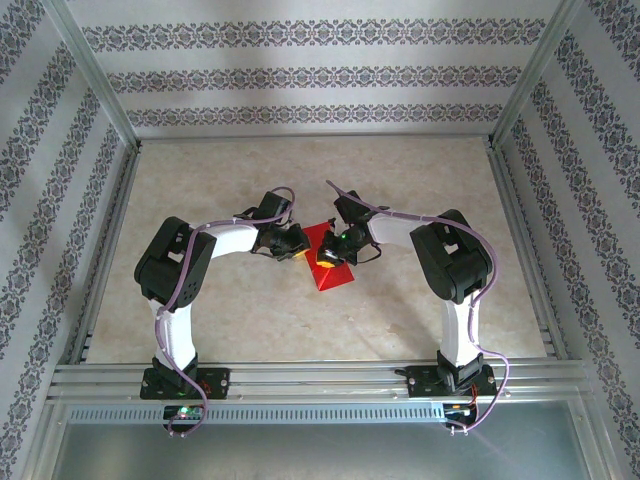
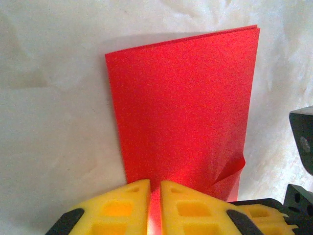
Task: Fold a paper plane with a square sheet of paper (pick it up from the middle)
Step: Fold the triangle a second time at the center of the table.
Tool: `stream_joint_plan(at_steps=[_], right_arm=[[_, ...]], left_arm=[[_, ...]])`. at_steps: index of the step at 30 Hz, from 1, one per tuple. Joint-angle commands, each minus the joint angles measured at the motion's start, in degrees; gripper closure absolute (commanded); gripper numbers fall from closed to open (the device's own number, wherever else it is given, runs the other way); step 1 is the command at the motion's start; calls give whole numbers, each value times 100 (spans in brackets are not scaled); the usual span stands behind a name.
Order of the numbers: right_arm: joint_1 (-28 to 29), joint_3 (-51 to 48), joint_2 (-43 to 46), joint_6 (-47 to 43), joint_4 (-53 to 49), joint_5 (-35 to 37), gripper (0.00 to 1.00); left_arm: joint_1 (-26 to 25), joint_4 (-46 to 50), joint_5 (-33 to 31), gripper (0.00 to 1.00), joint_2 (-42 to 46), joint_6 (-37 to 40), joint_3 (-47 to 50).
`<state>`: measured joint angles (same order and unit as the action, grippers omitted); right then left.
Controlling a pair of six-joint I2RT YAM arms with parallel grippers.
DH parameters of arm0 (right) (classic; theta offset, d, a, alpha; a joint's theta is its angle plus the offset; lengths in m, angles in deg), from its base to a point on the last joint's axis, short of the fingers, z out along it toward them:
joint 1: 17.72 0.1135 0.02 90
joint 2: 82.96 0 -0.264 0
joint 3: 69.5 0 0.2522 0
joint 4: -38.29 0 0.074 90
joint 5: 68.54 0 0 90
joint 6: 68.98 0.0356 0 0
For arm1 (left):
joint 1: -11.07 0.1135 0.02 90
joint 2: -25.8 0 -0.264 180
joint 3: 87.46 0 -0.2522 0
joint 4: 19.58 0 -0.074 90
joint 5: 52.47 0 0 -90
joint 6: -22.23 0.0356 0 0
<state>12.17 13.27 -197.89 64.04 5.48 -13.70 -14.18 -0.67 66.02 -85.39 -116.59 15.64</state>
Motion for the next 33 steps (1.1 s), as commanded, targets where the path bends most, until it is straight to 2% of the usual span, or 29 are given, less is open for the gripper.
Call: stream_joint_plan(at_steps=[1,19,33], right_arm=[[52,-10,57,-145,-140,255,96],[17,-125,299,-138,-44,255,96],[32,-125,69,-181,-97,255,96]], left_arm=[[15,185,-41,86,-130,59,95],[13,242,-97,86,-157,66,82],[20,232,-49,86,-149,75,66]])
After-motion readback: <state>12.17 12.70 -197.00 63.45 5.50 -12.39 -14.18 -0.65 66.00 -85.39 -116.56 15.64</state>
